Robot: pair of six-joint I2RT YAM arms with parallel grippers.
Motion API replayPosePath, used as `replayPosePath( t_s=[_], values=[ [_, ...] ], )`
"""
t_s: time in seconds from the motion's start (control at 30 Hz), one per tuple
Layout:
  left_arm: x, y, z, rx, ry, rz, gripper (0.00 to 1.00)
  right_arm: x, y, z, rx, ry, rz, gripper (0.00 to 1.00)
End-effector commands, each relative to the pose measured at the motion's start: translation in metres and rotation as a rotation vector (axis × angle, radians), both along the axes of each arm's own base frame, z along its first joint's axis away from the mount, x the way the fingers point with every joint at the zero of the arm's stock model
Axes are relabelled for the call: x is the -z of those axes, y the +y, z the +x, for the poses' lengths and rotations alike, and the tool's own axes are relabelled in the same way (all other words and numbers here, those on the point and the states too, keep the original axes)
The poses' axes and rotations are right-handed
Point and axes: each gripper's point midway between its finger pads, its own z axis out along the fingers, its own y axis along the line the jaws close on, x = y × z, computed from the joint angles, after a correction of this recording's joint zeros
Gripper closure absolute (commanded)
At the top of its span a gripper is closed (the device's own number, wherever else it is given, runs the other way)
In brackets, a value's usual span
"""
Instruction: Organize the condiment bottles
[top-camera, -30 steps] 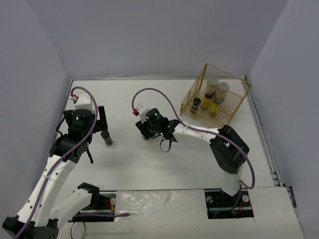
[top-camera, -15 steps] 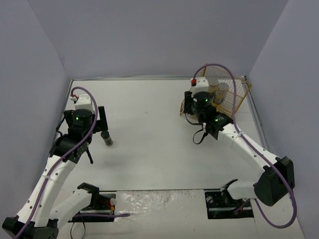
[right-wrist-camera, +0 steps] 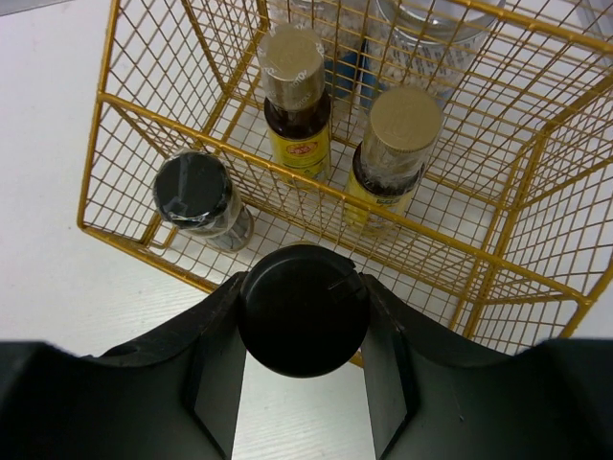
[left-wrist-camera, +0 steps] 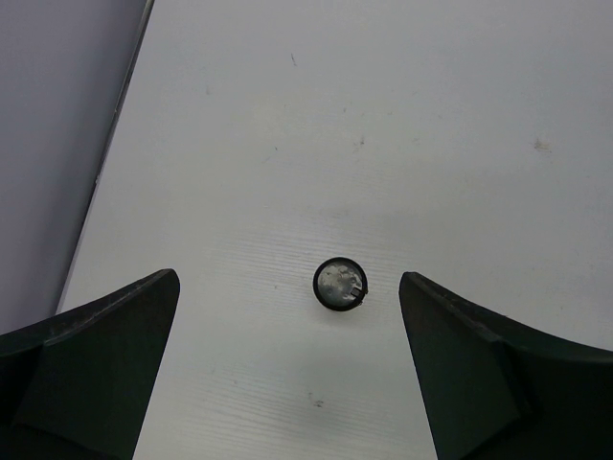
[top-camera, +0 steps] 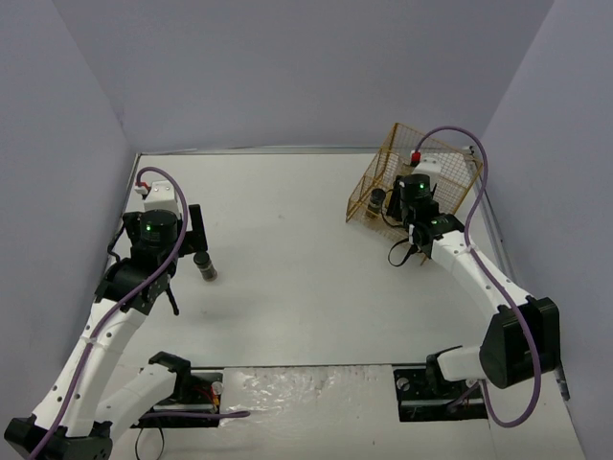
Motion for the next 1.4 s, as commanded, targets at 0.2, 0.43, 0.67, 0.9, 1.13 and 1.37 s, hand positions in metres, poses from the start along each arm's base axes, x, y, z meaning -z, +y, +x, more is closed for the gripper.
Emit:
replayPosePath(
  t_s=[0.2, 0.43, 0.67, 0.9, 1.13, 1.37],
  values=[
    [-0.012, -0.004, 0.011, 0.003, -0.046, -0.02, 0.03, 0.024, -0.005, 0.033, 0.058, -0.038, 0.023, 0.97],
    [-0.002, -0.013, 0.012, 0.033, -0.003, -0.053, 0.03, 0.035, 0.0, 0.039, 0.045, -0.02, 0.03, 0.81],
    [0.029, -0.024, 0.011, 0.043, 0.153, -0.078, 0.03, 0.028, 0.0, 0.033, 0.035, -0.03, 0.036, 0.48],
    [0.047, -0.025, 0.005, 0.036, 0.252, -0.078, 0.03, -0.009, 0.001, 0.015, -0.001, -0.081, 0.057, 0.21],
    [0.07, -0.039, 0.008, 0.077, 0.349, -0.104, 0.03, -0.067, 0.008, -0.021, -0.096, -0.211, 0.124, 0.12],
    [0.098, -0.032, 0.022, 0.051, 0.455, -0.117, 0.03, -0.091, 0.013, -0.057, -0.172, -0.282, 0.172, 0.11]
  ],
)
